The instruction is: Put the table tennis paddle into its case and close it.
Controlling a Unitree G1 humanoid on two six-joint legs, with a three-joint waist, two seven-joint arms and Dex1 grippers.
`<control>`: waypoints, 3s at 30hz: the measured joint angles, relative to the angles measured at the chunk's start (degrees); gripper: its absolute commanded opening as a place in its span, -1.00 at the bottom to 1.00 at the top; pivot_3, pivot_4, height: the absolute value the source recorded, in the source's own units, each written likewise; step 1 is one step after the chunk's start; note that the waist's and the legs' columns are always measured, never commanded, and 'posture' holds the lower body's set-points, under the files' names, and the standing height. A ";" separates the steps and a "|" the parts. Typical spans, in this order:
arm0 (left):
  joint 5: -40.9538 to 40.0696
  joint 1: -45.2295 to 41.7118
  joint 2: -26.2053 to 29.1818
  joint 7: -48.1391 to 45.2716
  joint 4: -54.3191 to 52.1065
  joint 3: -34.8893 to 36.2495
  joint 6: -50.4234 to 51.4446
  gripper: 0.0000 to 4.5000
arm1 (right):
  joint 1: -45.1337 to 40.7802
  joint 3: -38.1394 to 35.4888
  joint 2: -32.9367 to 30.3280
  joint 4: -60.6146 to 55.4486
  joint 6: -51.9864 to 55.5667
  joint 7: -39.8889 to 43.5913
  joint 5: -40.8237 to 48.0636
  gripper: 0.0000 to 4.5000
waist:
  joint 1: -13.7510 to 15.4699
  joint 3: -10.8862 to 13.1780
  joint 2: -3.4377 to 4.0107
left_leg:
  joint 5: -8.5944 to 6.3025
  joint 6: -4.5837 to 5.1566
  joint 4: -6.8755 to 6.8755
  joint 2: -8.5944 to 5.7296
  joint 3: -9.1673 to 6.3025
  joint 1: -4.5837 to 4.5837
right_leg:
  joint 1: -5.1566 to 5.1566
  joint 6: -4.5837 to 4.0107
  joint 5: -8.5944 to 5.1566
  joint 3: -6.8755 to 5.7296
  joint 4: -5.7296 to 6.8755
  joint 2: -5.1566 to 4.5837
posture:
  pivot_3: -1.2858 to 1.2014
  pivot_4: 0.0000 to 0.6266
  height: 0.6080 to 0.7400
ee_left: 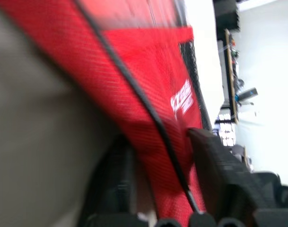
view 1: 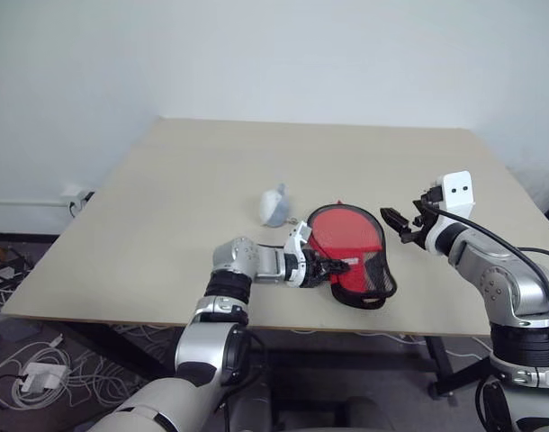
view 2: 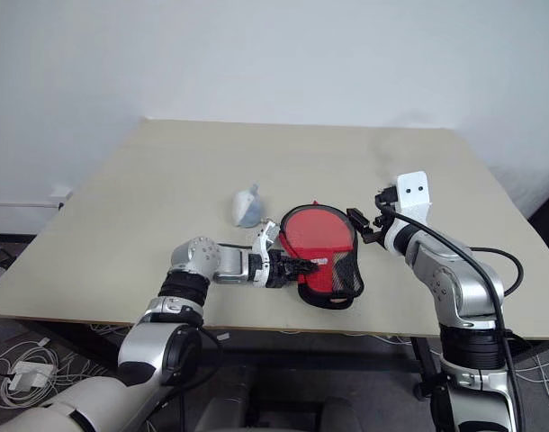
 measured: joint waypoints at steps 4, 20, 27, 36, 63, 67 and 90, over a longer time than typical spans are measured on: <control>-0.25 0.44 -0.43 1.44 -2.04 0.71 2.09 -0.98 | -0.37 0.01 0.07 0.50 -0.16 -0.01 -1.01 0.89 | 0.01 0.00 0.00 | 0.00 0.00 0.01 0.00 0.00 0.01 | 0.01 0.01 0.00 -0.01 0.00 0.00 | 0.03 -1.00 1.00; -2.70 4.35 -2.45 1.48 -13.97 -2.27 16.04 -0.98 | -2.17 0.11 2.23 1.67 -1.33 0.03 -2.25 0.89 | -0.82 0.00 0.01 | 0.00 -0.01 -0.03 0.00 -0.02 0.01 | 0.01 -0.02 0.01 -0.01 0.00 0.01 | 0.03 -1.00 1.00; -7.03 6.07 -1.57 -2.00 -16.79 -14.64 17.68 -0.98 | -2.69 0.16 2.28 2.36 -1.39 0.03 -3.45 0.89 | -0.93 0.00 0.01 | 0.00 0.00 -0.03 0.00 -0.02 0.01 | 0.01 -0.10 0.05 0.00 0.00 0.01 | 0.03 -1.00 1.00; -8.77 6.25 -0.66 -3.57 -19.72 -21.02 17.85 -0.98 | -2.87 0.12 2.39 2.47 -1.35 -0.06 -3.77 0.89 | -0.98 0.00 0.02 | 0.00 0.00 -0.03 0.00 -0.02 0.01 | 0.00 -0.07 0.03 0.00 0.00 0.00 | 0.03 -1.00 1.00; -15.09 8.17 23.87 -17.34 -41.81 -18.17 9.53 0.43 | -2.51 3.52 3.41 3.08 4.89 2.77 -3.04 0.89 | -1.26 0.02 0.08 | 0.00 -0.02 -0.10 0.06 0.04 0.04 | -0.03 -0.13 0.07 0.01 0.02 0.03 | 0.03 -1.00 1.00; -11.77 5.47 25.67 -18.60 -35.01 -17.35 1.25 0.45 | -1.71 6.31 5.73 1.91 5.63 2.96 -2.61 0.61 | -0.91 0.02 0.07 | 0.00 -0.02 -0.09 0.06 0.06 0.02 | -0.04 -0.09 0.04 0.00 0.02 0.02 | 0.03 -1.00 1.00; 15.50 -12.88 16.02 -25.04 15.93 -21.31 -39.37 0.98 | -0.47 8.54 9.57 6.14 4.59 -0.06 -5.94 -0.15 | -1.05 0.05 0.02 | 0.00 -0.02 -0.14 0.07 0.09 -0.04 | -0.14 -0.06 0.05 0.01 0.02 0.04 | 0.03 -1.00 1.00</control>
